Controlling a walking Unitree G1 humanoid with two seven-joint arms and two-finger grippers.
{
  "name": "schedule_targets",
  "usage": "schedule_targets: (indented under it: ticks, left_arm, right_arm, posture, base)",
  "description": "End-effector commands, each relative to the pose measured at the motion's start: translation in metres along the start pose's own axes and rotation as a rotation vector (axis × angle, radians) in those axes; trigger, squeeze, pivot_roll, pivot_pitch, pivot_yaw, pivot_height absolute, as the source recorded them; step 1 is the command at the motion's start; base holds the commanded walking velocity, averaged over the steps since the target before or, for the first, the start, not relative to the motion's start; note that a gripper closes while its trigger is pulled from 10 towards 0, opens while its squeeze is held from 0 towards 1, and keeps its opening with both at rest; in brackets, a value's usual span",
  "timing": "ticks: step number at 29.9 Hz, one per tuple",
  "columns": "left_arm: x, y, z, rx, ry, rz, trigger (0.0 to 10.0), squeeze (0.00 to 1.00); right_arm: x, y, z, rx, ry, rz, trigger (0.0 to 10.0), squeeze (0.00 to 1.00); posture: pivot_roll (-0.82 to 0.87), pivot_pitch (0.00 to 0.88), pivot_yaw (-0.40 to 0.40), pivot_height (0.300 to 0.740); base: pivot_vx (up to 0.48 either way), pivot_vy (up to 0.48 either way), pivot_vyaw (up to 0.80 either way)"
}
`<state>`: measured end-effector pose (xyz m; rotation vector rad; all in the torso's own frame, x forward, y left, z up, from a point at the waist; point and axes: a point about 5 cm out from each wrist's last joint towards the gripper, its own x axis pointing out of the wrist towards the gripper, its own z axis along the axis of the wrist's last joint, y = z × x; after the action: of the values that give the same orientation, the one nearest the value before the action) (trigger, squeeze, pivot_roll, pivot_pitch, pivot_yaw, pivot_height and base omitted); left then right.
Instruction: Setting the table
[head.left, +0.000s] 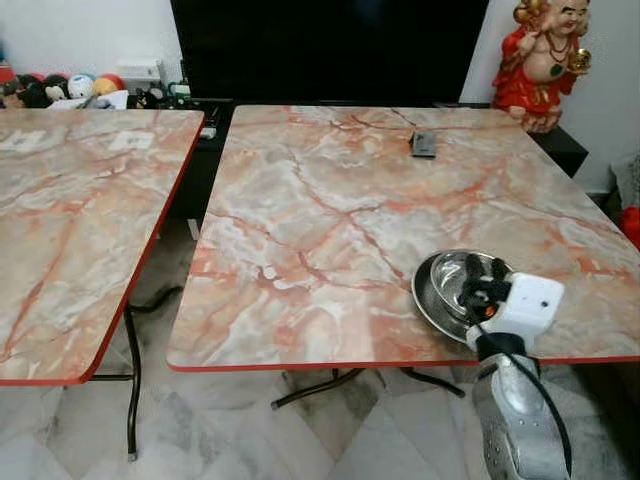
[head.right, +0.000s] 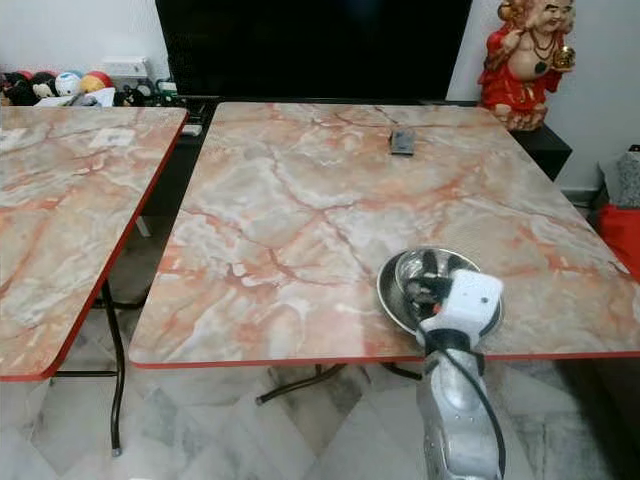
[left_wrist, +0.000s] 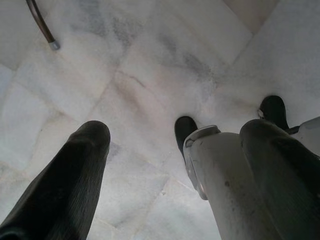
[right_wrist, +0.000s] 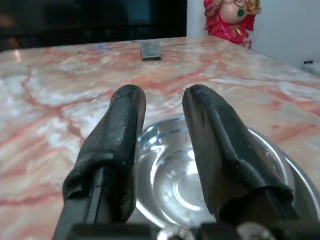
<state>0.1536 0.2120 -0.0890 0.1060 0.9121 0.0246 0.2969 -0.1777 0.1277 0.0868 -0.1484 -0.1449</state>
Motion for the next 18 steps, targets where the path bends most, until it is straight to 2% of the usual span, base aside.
schedule_targets:
  ticks: [1,7,13,16,18]
  left_arm:
    - [-0.002,0.001,-0.006,-0.009,0.016,0.009,10.0,0.0]
    - [-0.001,0.004,-0.005,-0.036,0.014,0.025,10.0,0.0]
    - [-0.002,0.006,-0.006,-0.039,0.023,0.03,10.0,0.0]
    - [-0.002,0.007,-0.007,-0.04,0.023,0.031,10.0,0.0]
    - [-0.003,0.007,-0.007,-0.042,0.023,0.031,10.0,0.0]
  right_arm:
    - [0.0,-0.011,0.001,-0.009,-0.005,-0.025,10.0,0.0]
    - [0.0,-0.014,-0.001,-0.04,0.006,0.004,10.0,0.0]
    - [0.001,0.003,0.0,-0.098,-0.016,0.107,10.0,0.0]
    - [0.001,0.007,0.0,-0.085,-0.026,0.127,10.0,0.0]
    - [0.001,0.009,0.001,-0.084,-0.03,0.134,10.0,0.0]
  posture:
    - [-0.04,0.028,-0.034,0.74]
    - [-0.03,0.046,-0.035,0.74]
    - [-0.02,0.055,-0.033,0.74]
    - [-0.01,0.058,-0.034,0.74]
    - [-0.01,0.058,-0.034,0.74]
  base:
    - [0.0,0.0,0.0]
    - [0.0,0.0,0.0]
    - [0.0,0.467,0.0]
    - [0.0,0.48,0.0]
    - [0.0,0.48,0.67]
